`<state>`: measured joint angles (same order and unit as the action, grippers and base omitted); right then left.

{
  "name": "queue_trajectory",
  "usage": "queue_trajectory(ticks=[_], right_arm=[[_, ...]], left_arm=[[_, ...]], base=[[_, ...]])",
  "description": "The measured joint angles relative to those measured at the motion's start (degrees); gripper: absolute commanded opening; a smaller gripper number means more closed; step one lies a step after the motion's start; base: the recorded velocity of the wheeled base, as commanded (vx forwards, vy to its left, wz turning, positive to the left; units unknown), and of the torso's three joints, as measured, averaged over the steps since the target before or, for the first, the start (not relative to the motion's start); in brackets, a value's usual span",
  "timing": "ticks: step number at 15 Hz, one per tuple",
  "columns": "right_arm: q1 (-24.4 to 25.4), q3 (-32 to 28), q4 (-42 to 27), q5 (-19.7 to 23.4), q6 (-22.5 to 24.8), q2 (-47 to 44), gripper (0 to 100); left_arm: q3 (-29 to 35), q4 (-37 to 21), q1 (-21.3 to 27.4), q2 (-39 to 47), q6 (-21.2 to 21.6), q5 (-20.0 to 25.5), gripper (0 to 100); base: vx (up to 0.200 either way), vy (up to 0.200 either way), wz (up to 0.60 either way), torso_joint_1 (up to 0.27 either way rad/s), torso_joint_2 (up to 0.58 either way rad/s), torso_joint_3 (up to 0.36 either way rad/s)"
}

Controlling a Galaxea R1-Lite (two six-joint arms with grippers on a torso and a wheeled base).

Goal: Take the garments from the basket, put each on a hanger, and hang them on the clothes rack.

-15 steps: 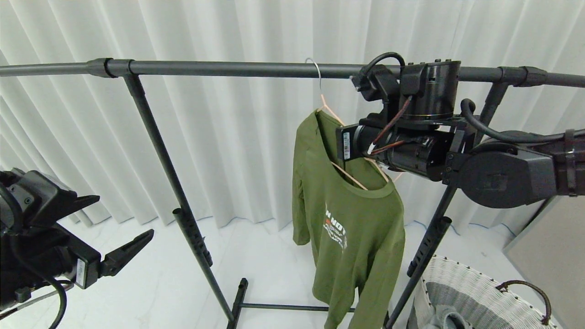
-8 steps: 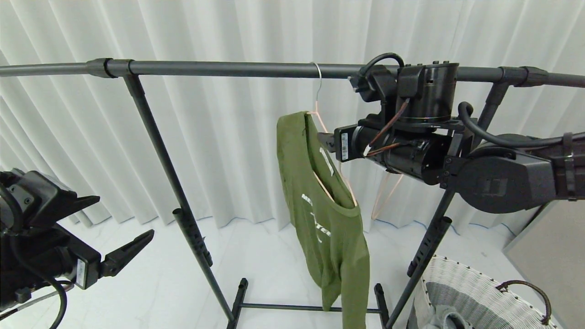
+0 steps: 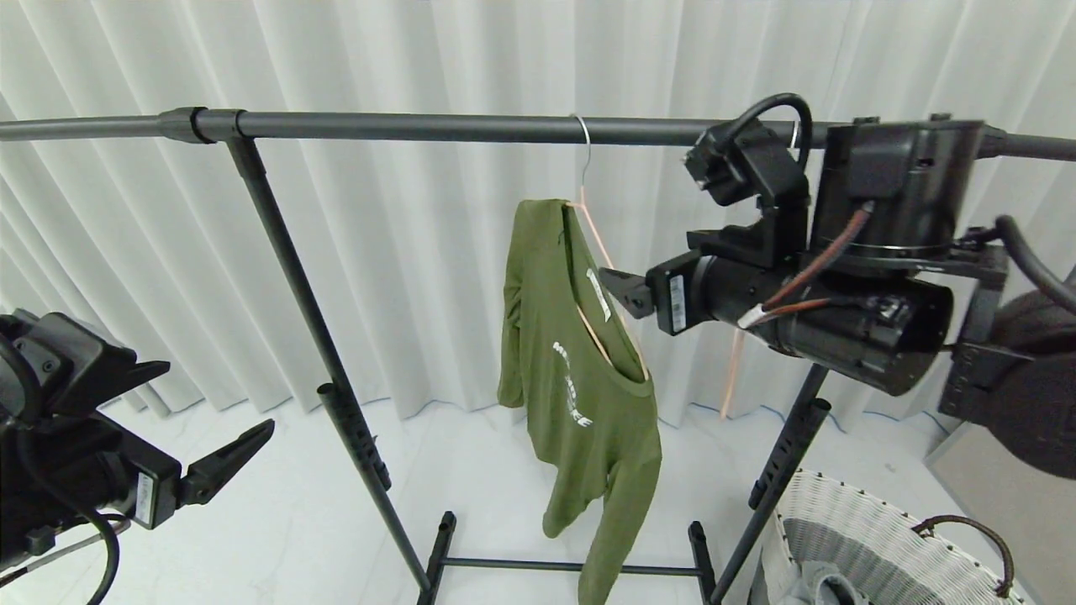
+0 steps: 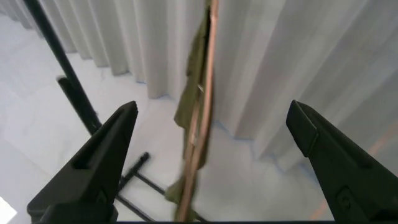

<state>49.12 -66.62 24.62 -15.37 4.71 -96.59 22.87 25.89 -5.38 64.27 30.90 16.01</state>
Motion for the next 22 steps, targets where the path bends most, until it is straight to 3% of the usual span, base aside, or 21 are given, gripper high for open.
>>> queue_trajectory(ticks=[4, 7, 16, 18, 22], right_arm=[[-1.6, 14.3, 5.8, -0.1, 4.2, 11.7, 100], [-6.1, 19.3, 6.4, -0.1, 6.0, 19.1, 100], [-23.8, 24.6, 5.2, 0.2, 8.2, 26.5, 100], [-28.0, 25.9, 3.8, 0.1, 9.9, 27.0, 100], [-36.4, 31.0, 3.5, 0.0, 15.6, 27.8, 100]], left_arm=[[-1.0, 0.0, -0.9, -0.7, -0.1, -1.1, 100], [-2.8, 0.0, -1.4, -1.8, -0.1, -1.3, 100], [-3.4, 0.0, -1.5, -3.5, -1.7, -4.2, 100], [-3.4, 0.0, -1.5, -4.0, -1.7, -4.2, 100], [-3.8, 0.0, -1.5, -5.1, -1.8, -4.2, 100]], base=[[-0.050, 0.000, 0.00, -0.001, 0.00, 0.001], [-0.200, 0.000, 0.00, 0.009, 0.00, 0.001], [-0.200, 0.000, 0.00, -0.003, 0.00, 0.004], [-0.200, 0.000, 0.00, 0.000, 0.00, 0.005], [0.000, 0.000, 0.00, 0.000, 0.00, 0.000]])
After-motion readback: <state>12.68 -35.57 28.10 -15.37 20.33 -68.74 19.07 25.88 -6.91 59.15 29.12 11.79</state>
